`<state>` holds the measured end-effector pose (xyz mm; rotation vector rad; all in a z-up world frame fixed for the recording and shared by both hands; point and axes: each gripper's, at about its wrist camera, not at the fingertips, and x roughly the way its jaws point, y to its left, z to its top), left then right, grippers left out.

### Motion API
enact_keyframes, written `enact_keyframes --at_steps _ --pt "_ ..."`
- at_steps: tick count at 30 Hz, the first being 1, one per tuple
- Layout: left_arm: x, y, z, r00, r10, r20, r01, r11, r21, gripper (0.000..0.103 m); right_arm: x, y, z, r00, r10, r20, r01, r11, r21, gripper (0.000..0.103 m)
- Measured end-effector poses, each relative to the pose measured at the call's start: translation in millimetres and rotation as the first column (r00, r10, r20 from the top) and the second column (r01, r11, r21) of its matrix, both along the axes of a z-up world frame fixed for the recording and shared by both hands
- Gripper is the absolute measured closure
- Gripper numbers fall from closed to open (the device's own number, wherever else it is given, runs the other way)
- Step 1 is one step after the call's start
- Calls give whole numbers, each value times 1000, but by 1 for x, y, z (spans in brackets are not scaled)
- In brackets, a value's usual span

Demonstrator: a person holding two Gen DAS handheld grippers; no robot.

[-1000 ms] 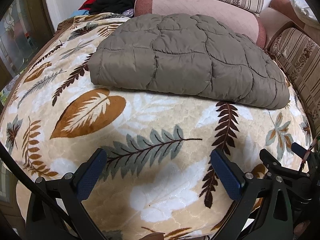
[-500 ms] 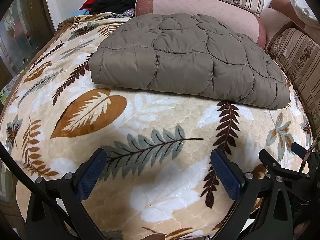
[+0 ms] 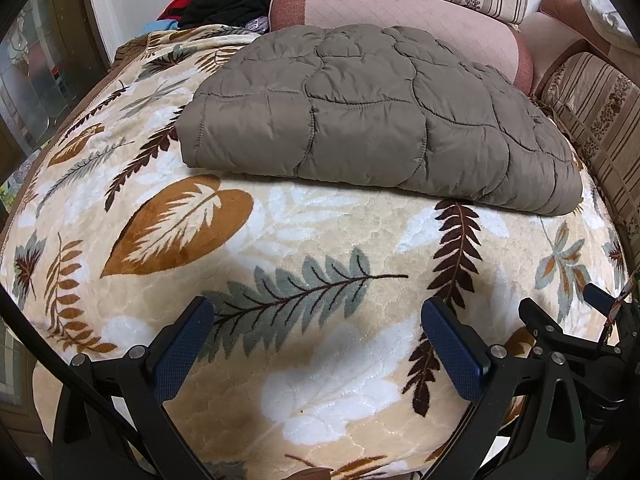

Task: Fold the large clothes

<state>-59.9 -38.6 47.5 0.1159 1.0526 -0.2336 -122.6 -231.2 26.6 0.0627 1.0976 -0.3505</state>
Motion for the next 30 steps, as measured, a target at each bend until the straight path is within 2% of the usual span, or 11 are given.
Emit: enact_keyframes --at_steps 30 --pt "-1 1 -5 1000 -1 -8 1 1000 0 0 1 0 -1 1000 8 1 -8 1000 4 5"
